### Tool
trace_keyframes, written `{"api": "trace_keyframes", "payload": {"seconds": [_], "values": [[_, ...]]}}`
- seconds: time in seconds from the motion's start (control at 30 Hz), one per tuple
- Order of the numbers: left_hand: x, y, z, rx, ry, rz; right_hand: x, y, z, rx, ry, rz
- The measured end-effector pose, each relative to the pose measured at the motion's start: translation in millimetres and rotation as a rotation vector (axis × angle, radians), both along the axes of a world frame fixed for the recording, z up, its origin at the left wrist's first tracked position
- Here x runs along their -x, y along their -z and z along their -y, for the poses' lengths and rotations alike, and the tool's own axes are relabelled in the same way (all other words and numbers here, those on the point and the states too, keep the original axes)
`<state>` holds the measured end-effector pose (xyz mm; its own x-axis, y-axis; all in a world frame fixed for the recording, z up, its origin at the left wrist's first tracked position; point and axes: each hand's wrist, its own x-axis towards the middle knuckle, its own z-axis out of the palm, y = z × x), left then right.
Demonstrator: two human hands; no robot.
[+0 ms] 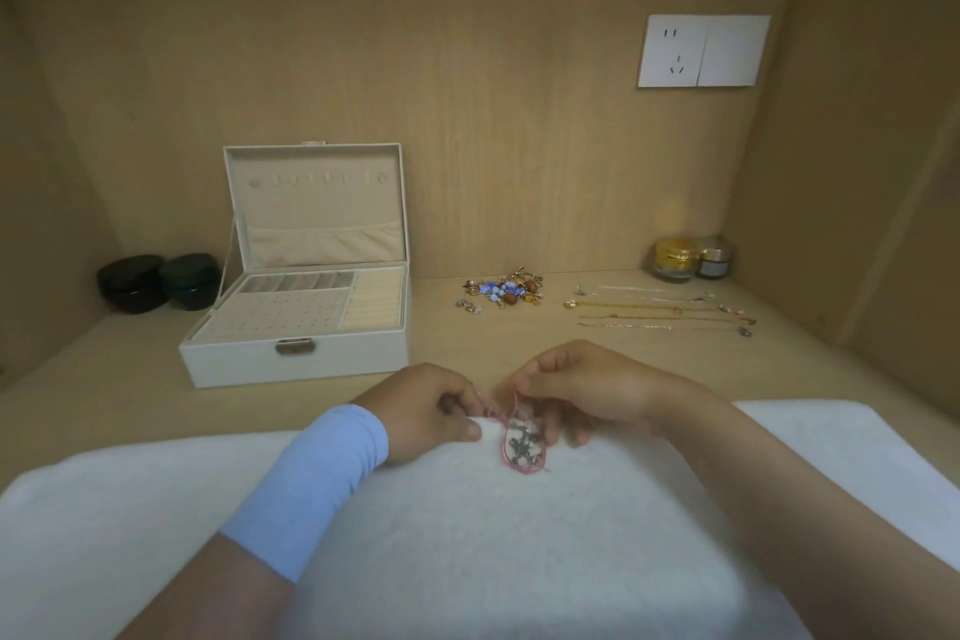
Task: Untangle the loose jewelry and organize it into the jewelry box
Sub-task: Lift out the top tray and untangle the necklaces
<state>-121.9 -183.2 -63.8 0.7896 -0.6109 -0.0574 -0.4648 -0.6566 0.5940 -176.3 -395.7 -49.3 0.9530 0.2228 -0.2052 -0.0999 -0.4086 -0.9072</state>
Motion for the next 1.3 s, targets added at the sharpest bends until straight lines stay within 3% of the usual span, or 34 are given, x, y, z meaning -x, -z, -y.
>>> {"api": "trace_keyframes", "payload": {"seconds": [0.1,0.2,0.3,0.4,0.5,0.73,0.97,1.07,1.3], "values": [[-1,-8,5,-0.053,-0.006,0.047,-1,6,-3,0.010,0.069,0.049],[8,-8,5,-0.080,-0.047,0.250,3,5,-2,0.050,0.083,0.084],[25,-4,6,0.072,-0.042,0.382,9,0,2,0.147,0.069,0.218],[34,2,11,0.213,0.105,0.315,15,0,6,0.180,-0.023,0.241],[36,14,14,0.205,0.165,0.206,19,9,9,0.231,-0.079,0.218],[30,19,10,0.270,0.109,0.222,27,15,15,0.146,-0.092,0.222],[28,19,5,0.432,0.029,0.017,18,13,7,0.258,-0.083,0.268],[26,18,1,0.459,-0.039,0.055,16,8,3,0.203,-0.028,0.315],[26,21,-7,0.228,-0.178,0.248,24,2,9,0.281,0.062,0.358]]}}
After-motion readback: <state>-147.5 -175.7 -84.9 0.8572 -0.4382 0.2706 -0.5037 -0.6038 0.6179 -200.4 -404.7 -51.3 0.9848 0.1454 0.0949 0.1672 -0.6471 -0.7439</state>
